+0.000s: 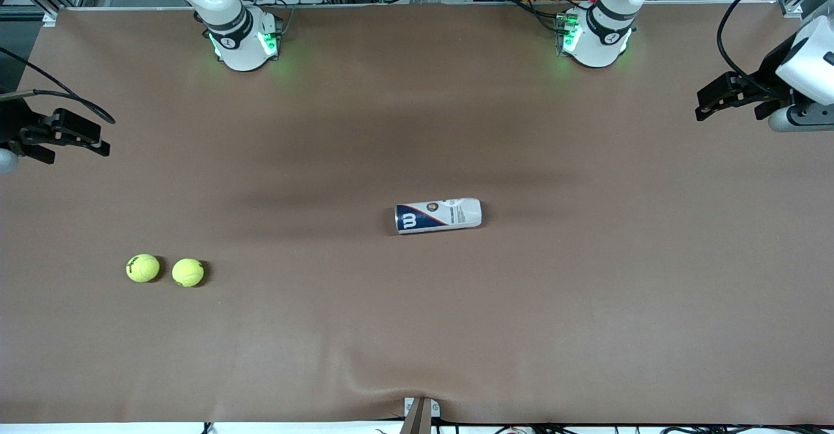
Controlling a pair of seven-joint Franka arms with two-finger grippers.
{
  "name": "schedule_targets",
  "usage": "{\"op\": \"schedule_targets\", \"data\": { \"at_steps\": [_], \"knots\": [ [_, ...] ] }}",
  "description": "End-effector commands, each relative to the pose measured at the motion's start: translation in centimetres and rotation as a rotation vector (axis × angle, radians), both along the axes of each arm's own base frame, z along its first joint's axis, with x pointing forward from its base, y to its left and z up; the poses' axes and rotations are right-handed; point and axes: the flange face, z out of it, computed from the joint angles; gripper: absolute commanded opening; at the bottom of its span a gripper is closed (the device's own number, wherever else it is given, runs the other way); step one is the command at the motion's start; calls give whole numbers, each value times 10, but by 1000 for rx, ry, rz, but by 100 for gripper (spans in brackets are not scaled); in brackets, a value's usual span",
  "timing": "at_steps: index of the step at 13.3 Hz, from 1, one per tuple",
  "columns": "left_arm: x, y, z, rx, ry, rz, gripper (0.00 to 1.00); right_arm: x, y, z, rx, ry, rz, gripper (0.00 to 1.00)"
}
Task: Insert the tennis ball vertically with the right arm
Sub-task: 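Reach the right gripper toward the tennis balls while the left gripper reaches the can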
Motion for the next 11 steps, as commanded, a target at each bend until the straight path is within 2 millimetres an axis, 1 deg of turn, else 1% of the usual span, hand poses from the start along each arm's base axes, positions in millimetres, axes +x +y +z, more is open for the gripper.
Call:
{"op": "schedule_targets", "data": {
  "at_steps": [1, 6, 8, 9, 10, 11],
  "knots": [
    [1, 5, 6, 42, 4, -6, 100, -6, 6, 5, -5, 2, -8, 100],
    [2, 4, 14, 45, -13, -9, 100, -4, 6, 4, -9, -4, -7, 100],
    [3, 4, 10, 45, -6, -10, 100, -1, 4, 0, -9, -1, -9, 100],
    [6, 4, 6, 45, 2, -10, 100, 5, 5, -8, -9, 2, -10, 100],
    [6, 3, 6, 45, 2, -10, 100, 11, 6, -15, -10, 1, -9, 100],
    [6, 0, 4, 43, 5, -15, 100, 21, 7, -29, -12, 2, -8, 100]
  ]
}}
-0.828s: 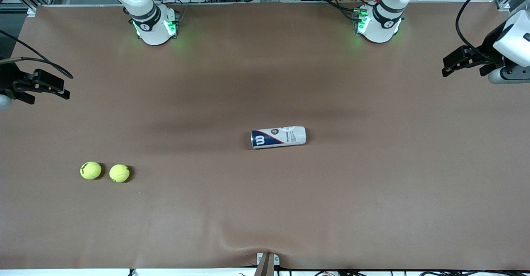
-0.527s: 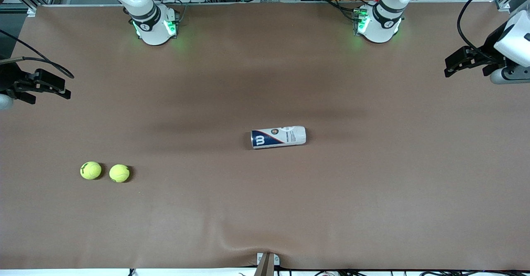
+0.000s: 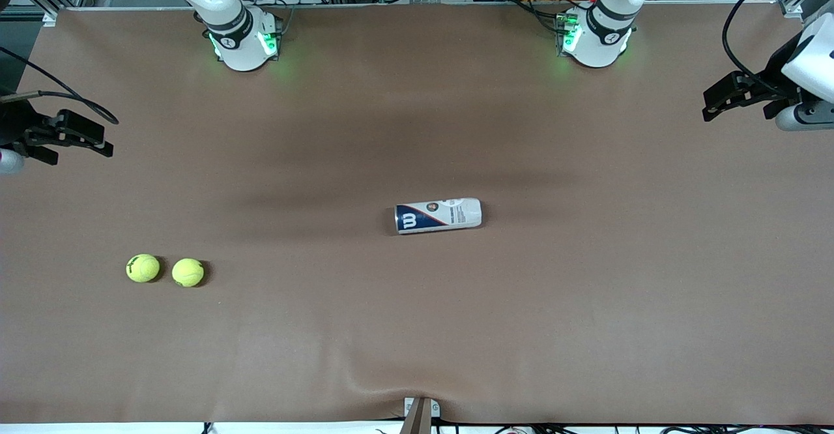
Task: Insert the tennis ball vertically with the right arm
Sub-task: 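Reach the right gripper toward the tennis balls while the left gripper reaches the can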
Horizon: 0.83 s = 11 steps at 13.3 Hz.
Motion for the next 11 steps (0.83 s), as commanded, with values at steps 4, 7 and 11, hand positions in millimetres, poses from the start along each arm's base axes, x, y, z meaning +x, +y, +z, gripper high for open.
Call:
{"op": "schedule_targets", "data": {
  "at_steps": [4, 7, 11],
  "knots": [
    [5, -12, -1, 6, 17, -27, 100, 41, 3, -67, -15, 23, -15, 100],
    [9, -15, -6, 2, 17, -37, 100, 59, -3, -107, -21, 54, -21, 100],
    [7, -55, -8, -13, 14, -105, 100, 78, -7, -160, -42, 48, -13, 100]
  ]
}}
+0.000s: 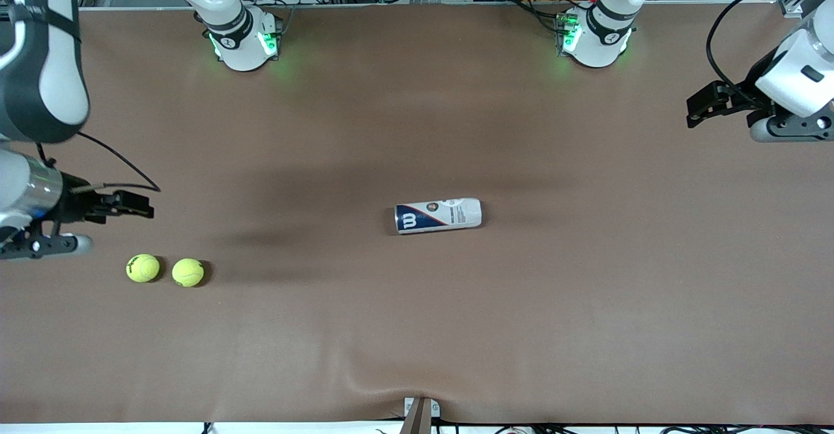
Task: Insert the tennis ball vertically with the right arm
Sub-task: 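Reach the right gripper toward the tennis balls while the left gripper reaches the can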
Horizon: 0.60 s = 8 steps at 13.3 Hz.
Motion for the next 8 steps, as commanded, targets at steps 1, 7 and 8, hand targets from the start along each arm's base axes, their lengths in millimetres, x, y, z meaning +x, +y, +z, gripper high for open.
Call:
{"op": "schedule_targets", "data": {
  "at_steps": [1, 7, 8],
  "knots": [
    [-1, -40, 0, -6, 2, -79, 100, 11, -5, -38, -20, -6, 3, 100],
    [-26, -161, -22, -10, 40, -320, 100, 26, -12, -113, -34, -32, 53, 100],
    [-25, -179, -33, -17, 54, -359, 100, 29, -12, -125, -34, -35, 55, 100]
  ]
}}
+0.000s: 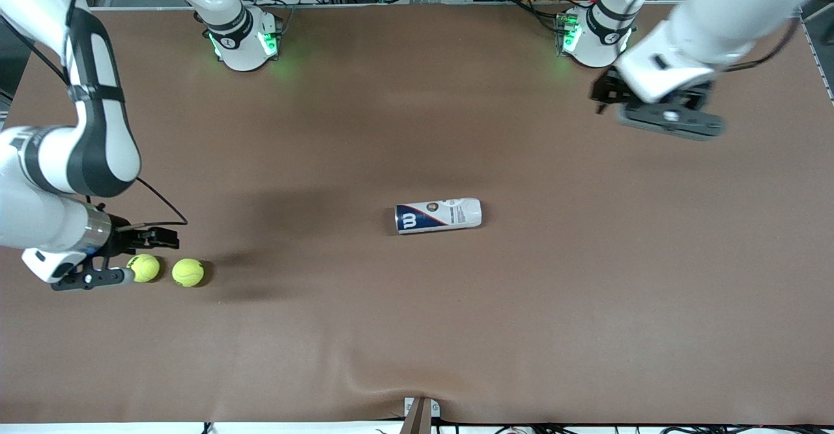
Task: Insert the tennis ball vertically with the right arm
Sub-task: 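Grasp a tennis ball with the right gripper while the left gripper grasps the can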
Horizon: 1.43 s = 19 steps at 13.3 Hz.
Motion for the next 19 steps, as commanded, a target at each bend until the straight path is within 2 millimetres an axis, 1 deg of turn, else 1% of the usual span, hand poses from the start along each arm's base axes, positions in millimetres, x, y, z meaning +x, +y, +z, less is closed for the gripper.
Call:
{"op": "schedule_targets", "data": {
  "at_steps": [1, 3, 4, 5, 6, 7, 8, 9, 10, 12, 13, 14, 15, 18, 19],
  "knots": [
    [2, -45, -22, -15, 33, -107, 100, 6, -5, -28, -14, -3, 27, 100],
    [-4, -82, -45, -16, 51, -174, 100, 10, -8, -53, -16, -2, 45, 100],
    [-8, -103, -58, -21, 54, -218, 100, 12, -12, -63, -18, -8, 41, 100],
    [-10, -125, -72, -28, 45, -264, 100, 13, -12, -74, -20, -5, 41, 100],
    [-11, -139, -84, -32, 37, -293, 100, 15, -12, -83, -22, -12, 42, 100],
    [-15, -156, -101, -36, 47, -326, 100, 16, -13, -92, -23, -20, 54, 100],
    [-16, -169, -116, -41, 51, -345, 100, 18, -15, -98, -25, -31, 63, 100],
    [-16, -174, -122, -49, 46, -351, 100, 19, -17, -103, -27, -38, 62, 100],
    [-16, -183, -134, -47, 50, -368, 100, 19, -17, -111, -28, -40, 62, 100],
    [-23, -205, -150, -54, 45, -418, 100, 21, -19, -128, -33, -52, 60, 100],
    [-26, -215, -162, -43, 37, -471, 100, 21, -21, -137, -33, -49, 56, 100],
    [-22, -220, -174, -42, 32, -523, 100, 20, -22, -146, -30, -40, 53, 100],
    [-15, -225, -182, -67, 18, -580, 100, 18, -22, -155, -26, -28, 48, 100],
    [-4, -244, -197, -114, -1, -669, 100, 16, -22, -167, -25, -16, 49, 100],
    [-8, -260, -199, -124, -8, -692, 100, 15, -23, -172, -26, -16, 47, 100]
  ]
}}
